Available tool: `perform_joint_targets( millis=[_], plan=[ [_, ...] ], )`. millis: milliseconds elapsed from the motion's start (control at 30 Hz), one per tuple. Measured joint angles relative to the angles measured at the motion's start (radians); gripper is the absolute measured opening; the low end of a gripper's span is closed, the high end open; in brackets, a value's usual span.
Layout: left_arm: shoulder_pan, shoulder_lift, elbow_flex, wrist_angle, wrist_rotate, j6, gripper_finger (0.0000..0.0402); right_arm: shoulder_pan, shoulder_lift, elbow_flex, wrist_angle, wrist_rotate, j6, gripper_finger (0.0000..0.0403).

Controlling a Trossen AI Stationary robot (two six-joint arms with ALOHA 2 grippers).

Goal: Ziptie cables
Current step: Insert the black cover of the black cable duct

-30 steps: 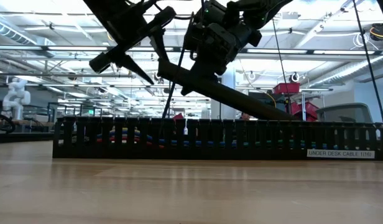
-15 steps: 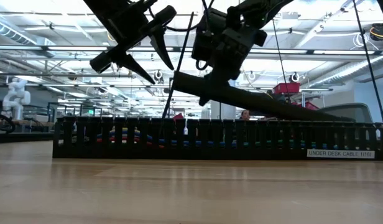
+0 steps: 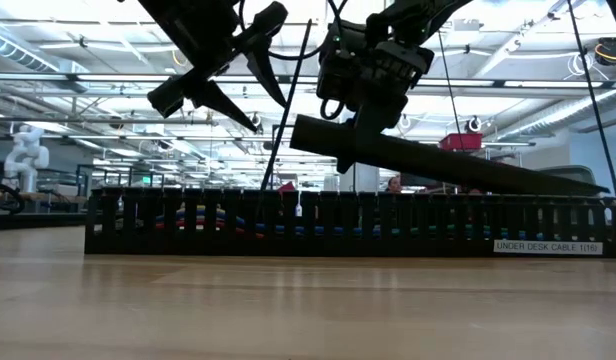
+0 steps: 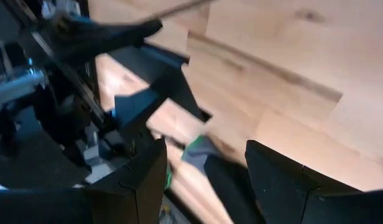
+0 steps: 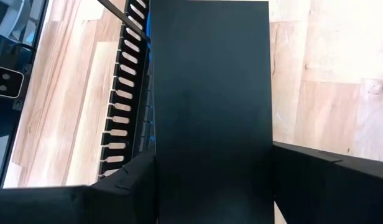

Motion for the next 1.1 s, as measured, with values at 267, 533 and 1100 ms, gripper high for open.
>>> perform_joint_targets(
  millis=[267,533,1100],
  plan=[
    [-0.007,0.0,0.0,0.025,0.121,-0.077,0.0213,0.0,0.0,0.0,0.001,0.002,0.032,0.023],
    [-0.013,0.0,-0.001,-0.018,0.065,-0.633,0.0212,0.0,0.0,0.0,0.003,0.003,0.035,0.0229],
    [-0.114,-0.097,0.004,0.025,0.267,-1.618,0.0212,0.025,-0.007,0.169,-0.165,0.024,-0.082,0.023]
  ],
)
